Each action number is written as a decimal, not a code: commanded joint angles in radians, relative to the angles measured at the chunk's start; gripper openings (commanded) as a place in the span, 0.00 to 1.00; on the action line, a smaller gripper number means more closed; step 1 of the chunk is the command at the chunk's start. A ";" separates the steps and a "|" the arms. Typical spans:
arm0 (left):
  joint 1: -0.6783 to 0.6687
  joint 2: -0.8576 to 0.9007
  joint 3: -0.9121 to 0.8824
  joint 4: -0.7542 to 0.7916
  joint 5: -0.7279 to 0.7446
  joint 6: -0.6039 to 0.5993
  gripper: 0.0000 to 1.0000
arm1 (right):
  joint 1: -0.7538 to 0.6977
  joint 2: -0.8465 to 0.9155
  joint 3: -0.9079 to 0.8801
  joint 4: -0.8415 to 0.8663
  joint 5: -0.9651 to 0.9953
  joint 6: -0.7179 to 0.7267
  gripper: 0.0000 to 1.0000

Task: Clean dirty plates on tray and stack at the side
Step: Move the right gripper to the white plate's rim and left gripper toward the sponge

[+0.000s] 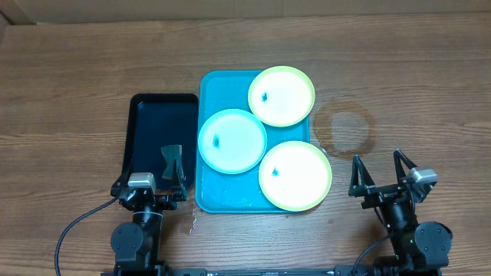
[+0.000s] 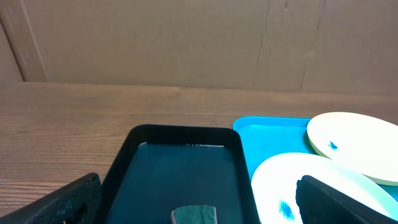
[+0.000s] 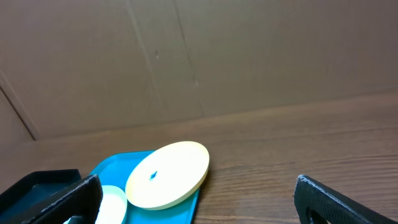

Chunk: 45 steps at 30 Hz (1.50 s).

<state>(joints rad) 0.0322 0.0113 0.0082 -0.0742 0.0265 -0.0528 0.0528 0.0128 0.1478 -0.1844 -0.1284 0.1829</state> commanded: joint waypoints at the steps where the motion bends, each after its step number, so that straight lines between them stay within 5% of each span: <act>1: -0.005 -0.007 -0.003 0.021 0.018 -0.022 1.00 | -0.003 -0.008 0.057 -0.021 -0.019 0.004 1.00; 8: -0.005 -0.007 0.055 0.026 0.101 -0.106 1.00 | -0.003 0.043 0.202 -0.162 -0.031 -0.001 1.00; 16: -0.005 0.080 0.422 -0.167 0.126 -0.133 1.00 | -0.003 0.414 0.597 -0.378 -0.099 -0.031 1.00; 28: -0.005 0.742 1.308 -0.820 0.196 0.007 1.00 | -0.002 1.132 1.241 -0.780 -0.360 -0.027 1.00; 32: -0.005 0.986 1.560 -1.091 0.240 0.013 1.00 | -0.002 1.300 1.302 -0.825 -0.567 -0.025 1.00; 38: -0.005 1.231 1.642 -1.292 0.262 0.014 1.00 | 0.003 1.484 1.297 -0.843 -0.732 -0.025 0.99; 39: -0.005 1.266 1.642 -1.316 0.257 0.012 1.00 | 0.010 1.509 1.297 -0.848 -0.728 -0.026 0.85; 40: -0.005 1.305 1.642 -1.339 0.257 0.013 0.90 | 0.023 1.535 1.294 -0.850 -0.712 -0.026 0.67; 41: -0.005 1.339 1.641 -1.354 0.255 0.013 0.62 | 0.039 1.553 1.291 -0.849 -0.690 -0.026 0.57; 42: -0.005 1.379 1.641 -1.364 0.254 0.017 0.11 | 0.058 1.571 1.286 -0.842 -0.658 -0.026 0.44; 45: -0.010 1.469 1.639 -1.372 0.256 0.016 0.04 | 0.133 1.608 1.274 -0.820 -0.494 0.023 0.27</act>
<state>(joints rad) 0.0322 1.4281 1.6367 -1.4387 0.2623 -0.0578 0.1184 1.6047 1.4261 -1.0161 -0.7380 0.1726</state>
